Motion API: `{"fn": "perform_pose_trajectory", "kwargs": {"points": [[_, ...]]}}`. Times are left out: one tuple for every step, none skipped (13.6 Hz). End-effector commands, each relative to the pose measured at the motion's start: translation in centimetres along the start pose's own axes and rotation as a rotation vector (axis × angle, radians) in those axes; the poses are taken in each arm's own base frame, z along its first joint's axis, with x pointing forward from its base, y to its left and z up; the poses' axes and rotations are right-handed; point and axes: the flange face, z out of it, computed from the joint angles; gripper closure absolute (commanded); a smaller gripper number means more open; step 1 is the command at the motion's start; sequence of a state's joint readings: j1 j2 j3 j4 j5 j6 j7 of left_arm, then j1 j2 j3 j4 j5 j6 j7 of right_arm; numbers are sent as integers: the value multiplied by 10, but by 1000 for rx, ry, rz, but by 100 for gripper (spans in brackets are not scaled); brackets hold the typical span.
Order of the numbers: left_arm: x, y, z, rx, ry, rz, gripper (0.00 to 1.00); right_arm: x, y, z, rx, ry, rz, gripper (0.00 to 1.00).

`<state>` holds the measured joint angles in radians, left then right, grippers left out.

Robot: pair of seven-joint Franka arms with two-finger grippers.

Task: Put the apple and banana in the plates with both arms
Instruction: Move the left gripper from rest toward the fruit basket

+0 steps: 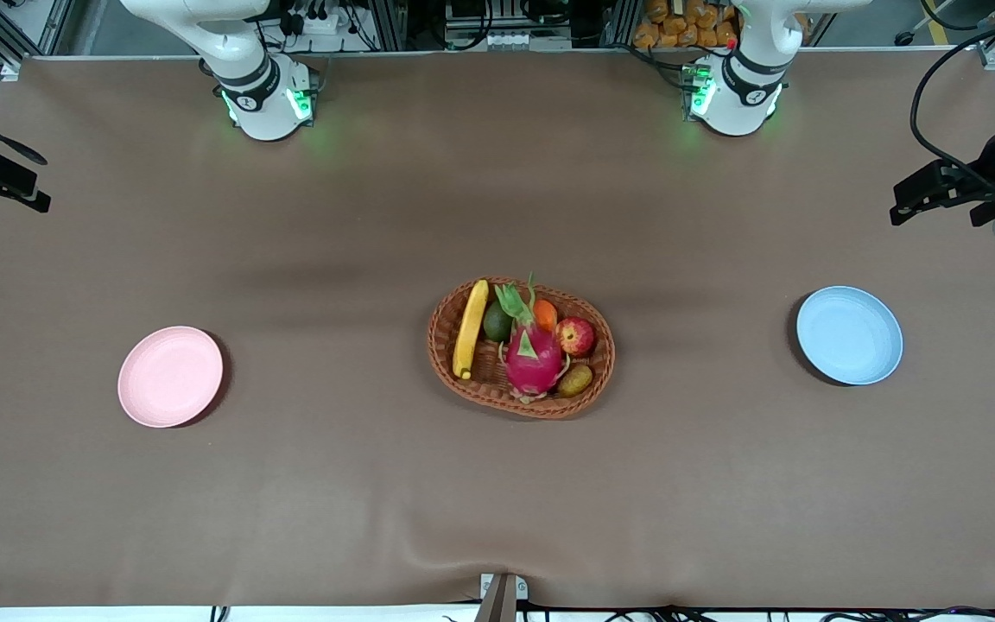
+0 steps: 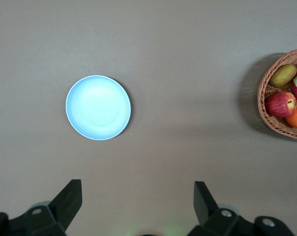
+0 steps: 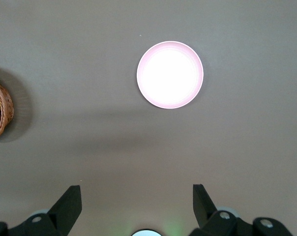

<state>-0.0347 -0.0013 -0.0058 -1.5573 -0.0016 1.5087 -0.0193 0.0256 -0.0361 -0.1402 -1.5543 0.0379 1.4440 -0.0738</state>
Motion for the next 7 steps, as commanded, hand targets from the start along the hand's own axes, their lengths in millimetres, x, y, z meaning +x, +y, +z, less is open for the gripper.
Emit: {"fn": "perform_pose_trajectory", "kwargs": {"points": [[5, 10, 8, -7, -26, 34, 0, -4, 0, -1, 19, -1, -13, 0], [11, 19, 18, 0, -46, 61, 0, -4, 1, -1, 19, -1, -11, 0], [14, 24, 24, 2, -57, 80, 0, -3, 1, -1, 19, -2, -11, 0], [17, 25, 31, 0, -69, 80, 0, -3, 1, -1, 19, -2, -11, 0], [23, 27, 41, 2, -88, 81, 0, -3, 1, -1, 19, -2, -12, 0], [26, 38, 49, 9, -100, 105, 0, -3, 0, 1, 19, -5, -12, 0], [31, 48, 61, 18, -121, 127, 0, -3, -2, 1, 18, -6, -15, 0]]}}
